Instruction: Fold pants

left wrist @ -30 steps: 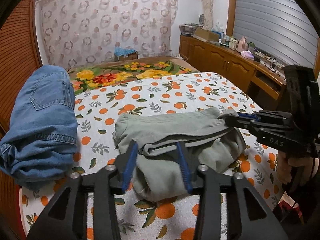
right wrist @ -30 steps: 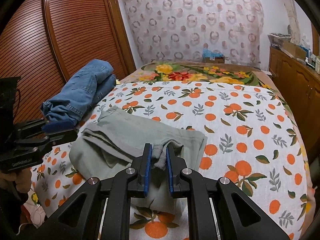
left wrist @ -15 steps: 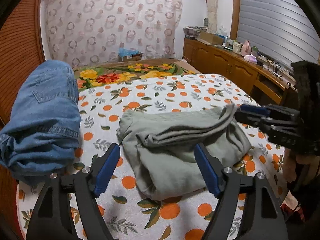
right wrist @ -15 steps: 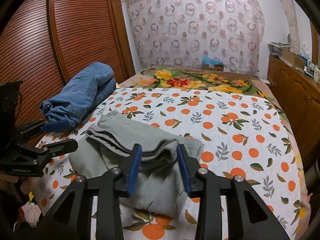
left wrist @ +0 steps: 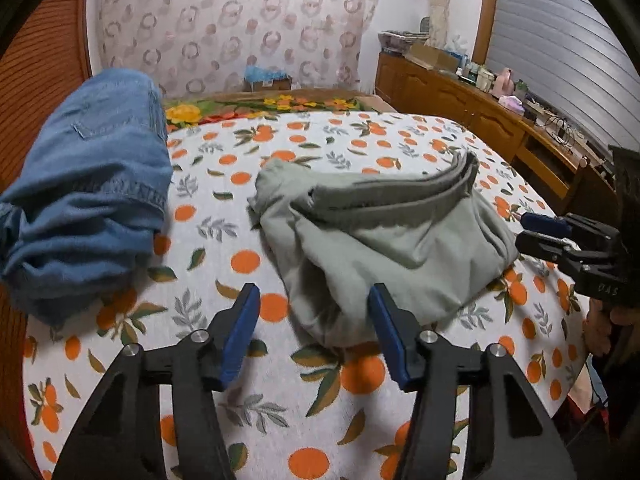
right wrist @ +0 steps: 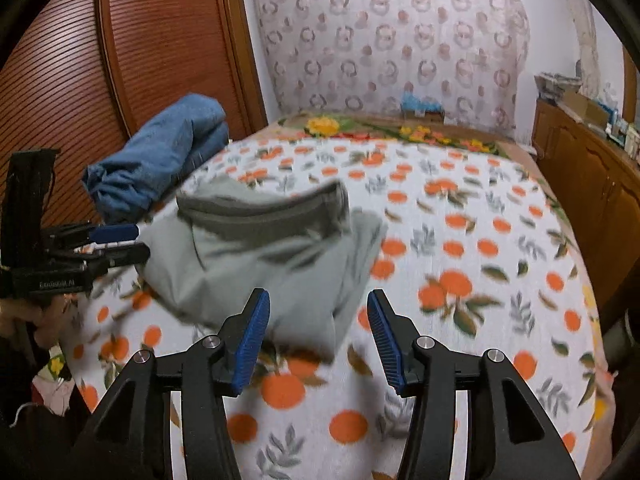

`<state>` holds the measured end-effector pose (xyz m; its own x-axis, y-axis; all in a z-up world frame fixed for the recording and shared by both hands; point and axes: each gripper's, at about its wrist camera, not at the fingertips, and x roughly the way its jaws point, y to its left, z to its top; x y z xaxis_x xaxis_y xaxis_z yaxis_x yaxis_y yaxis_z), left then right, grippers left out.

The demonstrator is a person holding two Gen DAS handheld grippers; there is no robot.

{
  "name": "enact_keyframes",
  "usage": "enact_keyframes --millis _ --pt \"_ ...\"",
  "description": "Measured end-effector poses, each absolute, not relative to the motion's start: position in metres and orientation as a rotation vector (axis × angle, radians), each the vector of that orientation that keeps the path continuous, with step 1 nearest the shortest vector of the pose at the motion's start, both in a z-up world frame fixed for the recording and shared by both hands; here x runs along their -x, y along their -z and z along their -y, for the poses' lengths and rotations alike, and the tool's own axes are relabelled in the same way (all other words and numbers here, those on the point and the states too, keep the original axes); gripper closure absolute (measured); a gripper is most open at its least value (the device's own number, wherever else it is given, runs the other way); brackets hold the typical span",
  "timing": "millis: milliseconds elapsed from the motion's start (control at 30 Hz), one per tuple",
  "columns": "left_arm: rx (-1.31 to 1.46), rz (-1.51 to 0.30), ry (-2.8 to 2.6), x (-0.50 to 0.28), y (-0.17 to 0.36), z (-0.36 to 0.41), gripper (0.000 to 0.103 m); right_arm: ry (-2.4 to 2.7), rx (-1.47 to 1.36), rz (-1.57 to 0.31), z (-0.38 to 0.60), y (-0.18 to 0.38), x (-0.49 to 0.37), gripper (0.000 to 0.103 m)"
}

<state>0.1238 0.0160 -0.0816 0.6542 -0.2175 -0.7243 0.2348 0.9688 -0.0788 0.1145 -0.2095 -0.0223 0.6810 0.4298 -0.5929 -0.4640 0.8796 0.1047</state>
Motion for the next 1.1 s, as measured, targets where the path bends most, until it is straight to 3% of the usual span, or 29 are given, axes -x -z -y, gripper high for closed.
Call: enact_keyframes --millis 200,300,367,433,700,933,1100 --pt "-0.022 -0.841 0.304 -0.12 0.087 -0.009 0.053 -0.529 0.04 -0.717 0.206 0.025 -0.128 0.059" --pt "-0.037 -0.854 0.314 -0.123 0.091 -0.003 0.061 -0.545 0.062 -0.748 0.199 0.03 -0.134 0.074" --pt "-0.041 -0.859 0.321 -0.125 0.093 -0.001 0.071 -0.56 0.079 -0.749 0.196 0.031 -0.135 0.093" --pt "-0.043 -0.856 0.323 -0.126 0.094 -0.001 0.08 -0.539 0.1 -0.731 0.199 0.028 -0.133 0.096" --pt "-0.019 -0.834 0.32 -0.125 0.087 -0.004 0.093 -0.518 0.079 -0.714 0.211 0.027 -0.128 0.097" --pt "-0.007 -0.756 0.329 -0.099 0.059 -0.015 0.094 -0.56 0.053 -0.664 0.219 0.014 -0.108 0.097" --pt "-0.011 -0.795 0.318 -0.088 0.072 -0.025 0.094 -0.601 0.061 -0.675 0.225 0.02 -0.09 0.097"
